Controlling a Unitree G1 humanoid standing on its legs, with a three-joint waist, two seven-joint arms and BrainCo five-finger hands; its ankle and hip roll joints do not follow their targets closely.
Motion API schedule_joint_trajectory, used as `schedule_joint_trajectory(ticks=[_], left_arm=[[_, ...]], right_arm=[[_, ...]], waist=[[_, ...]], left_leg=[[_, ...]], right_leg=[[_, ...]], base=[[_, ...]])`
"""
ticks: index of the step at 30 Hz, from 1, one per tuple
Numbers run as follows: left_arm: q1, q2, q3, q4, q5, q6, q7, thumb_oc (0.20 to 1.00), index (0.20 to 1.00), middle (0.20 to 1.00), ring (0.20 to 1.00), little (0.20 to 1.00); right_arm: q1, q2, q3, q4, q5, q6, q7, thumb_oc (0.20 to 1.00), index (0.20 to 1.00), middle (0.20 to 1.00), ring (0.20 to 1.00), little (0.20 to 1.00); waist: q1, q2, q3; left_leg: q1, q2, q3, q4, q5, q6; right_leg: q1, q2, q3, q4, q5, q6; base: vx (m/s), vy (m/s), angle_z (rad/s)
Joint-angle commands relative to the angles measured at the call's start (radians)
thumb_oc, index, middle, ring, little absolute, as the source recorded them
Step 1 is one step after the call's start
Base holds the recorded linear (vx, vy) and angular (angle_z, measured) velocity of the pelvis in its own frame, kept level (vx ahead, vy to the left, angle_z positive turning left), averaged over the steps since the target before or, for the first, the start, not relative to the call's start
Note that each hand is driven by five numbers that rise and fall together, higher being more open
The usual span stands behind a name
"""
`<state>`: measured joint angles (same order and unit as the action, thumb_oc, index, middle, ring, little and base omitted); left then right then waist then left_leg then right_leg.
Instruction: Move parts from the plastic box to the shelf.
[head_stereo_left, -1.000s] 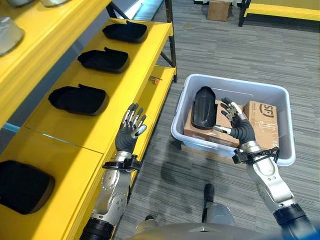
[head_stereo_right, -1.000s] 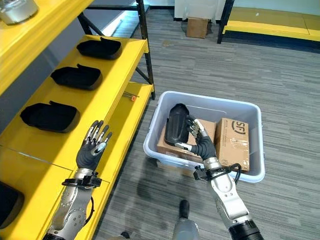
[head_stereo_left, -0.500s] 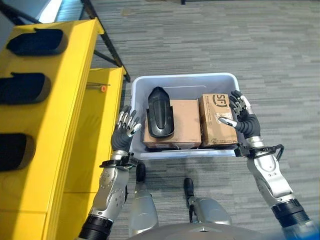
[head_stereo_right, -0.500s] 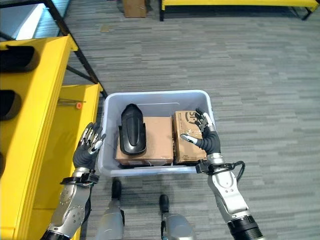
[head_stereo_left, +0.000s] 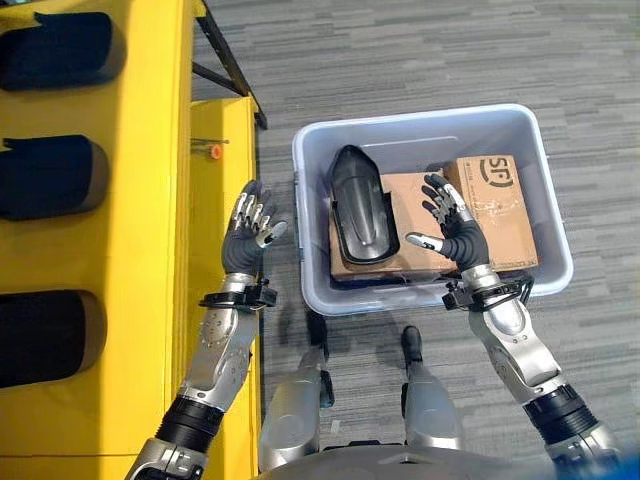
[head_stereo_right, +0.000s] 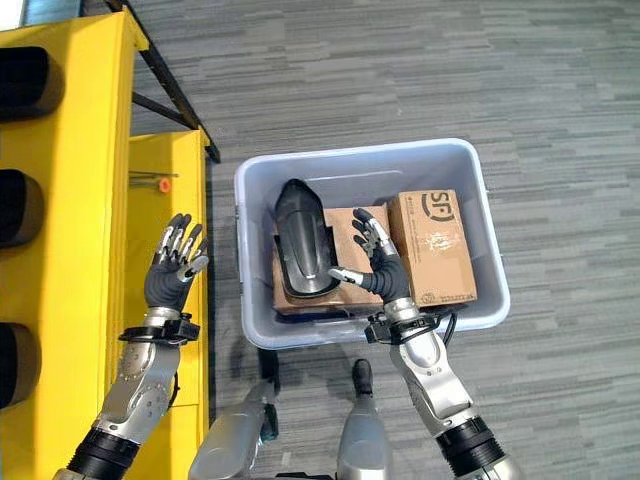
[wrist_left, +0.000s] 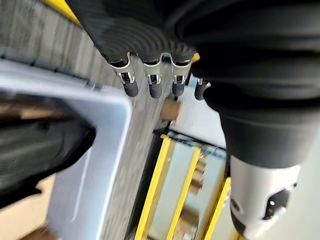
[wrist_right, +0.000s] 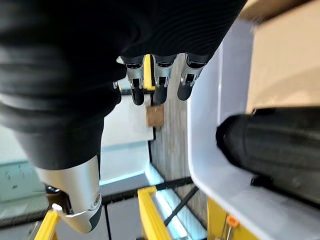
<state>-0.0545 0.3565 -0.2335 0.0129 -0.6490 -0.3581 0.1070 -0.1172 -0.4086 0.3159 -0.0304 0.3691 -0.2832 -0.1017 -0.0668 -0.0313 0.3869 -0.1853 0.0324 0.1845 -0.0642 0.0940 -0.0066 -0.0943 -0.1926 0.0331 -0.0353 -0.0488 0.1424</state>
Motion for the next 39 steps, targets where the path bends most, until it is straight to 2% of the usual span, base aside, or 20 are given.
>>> schedule_joint_trajectory(ticks=[1,10,15,19,29,39], left_arm=[[-0.065,-0.027,0.0,-0.03,0.07,-0.054,0.035,1.0,1.0,1.0,1.0,1.0],[-0.196,-0.068,-0.051,0.067,0.09,-0.06,0.119,1.0,1.0,1.0,1.0,1.0],[-0.227,-0.079,-0.049,0.086,0.092,-0.067,0.155,1.0,1.0,1.0,1.0,1.0],[-0.264,-0.096,-0.017,0.107,0.118,-0.076,0.23,1.0,1.0,1.0,1.0,1.0],[-0.3,-0.093,0.065,0.076,0.166,-0.11,0.329,1.0,1.0,1.0,1.0,1.0],[-0.324,-0.09,0.078,0.031,0.215,-0.119,0.379,1.0,1.0,1.0,1.0,1.0]], right_arm=[[-0.016,-0.023,-0.02,-0.074,-0.001,-0.053,-0.016,1.0,1.0,1.0,1.0,1.0],[-0.057,-0.021,0.001,-0.097,-0.015,-0.073,-0.071,1.0,1.0,1.0,1.0,1.0],[-0.074,-0.021,0.007,-0.103,-0.022,-0.08,-0.095,1.0,1.0,1.0,1.0,1.0],[-0.084,-0.023,0.003,-0.109,-0.034,-0.09,-0.133,1.0,1.0,1.0,1.0,1.0],[-0.11,-0.015,-0.008,-0.102,-0.051,-0.112,-0.18,1.0,1.0,1.0,1.0,1.0],[-0.116,-0.018,-0.012,-0.103,-0.06,-0.12,-0.193,1.0,1.0,1.0,1.0,1.0]], waist=[[-0.003,-0.03,-0.06],[-0.044,-0.057,-0.007],[-0.053,-0.062,0.011],[-0.063,-0.059,0.032],[-0.064,-0.063,0.065],[-0.055,-0.067,0.074]], left_leg=[[-0.013,0.157,-0.017,0.15,-0.037,-0.107],[-0.032,0.188,0.027,0.117,-0.007,-0.125],[-0.045,0.195,0.036,0.11,0.001,-0.13],[-0.054,0.201,0.036,0.072,0.022,-0.134],[-0.063,0.203,0.038,0.048,0.025,-0.14],[-0.101,0.189,0.025,0.045,0.025,-0.137]], right_leg=[[-0.12,-0.057,0.038,0.039,0.185,0.052],[-0.214,-0.018,0.074,0.05,0.211,0.052],[-0.243,-0.008,0.079,0.058,0.216,0.051],[-0.269,0.0,0.079,0.063,0.216,0.05],[-0.292,0.01,0.08,0.065,0.214,0.047],[-0.314,0.0,0.07,0.046,0.224,0.048]], base=[[-0.09,-0.046,-0.2],[-0.06,-0.041,-0.23],[-0.03,-0.032,-0.05],[-0.02,-0.033,-0.08],[0.01,-0.011,0.0],[0.0,0.002,0.01]])
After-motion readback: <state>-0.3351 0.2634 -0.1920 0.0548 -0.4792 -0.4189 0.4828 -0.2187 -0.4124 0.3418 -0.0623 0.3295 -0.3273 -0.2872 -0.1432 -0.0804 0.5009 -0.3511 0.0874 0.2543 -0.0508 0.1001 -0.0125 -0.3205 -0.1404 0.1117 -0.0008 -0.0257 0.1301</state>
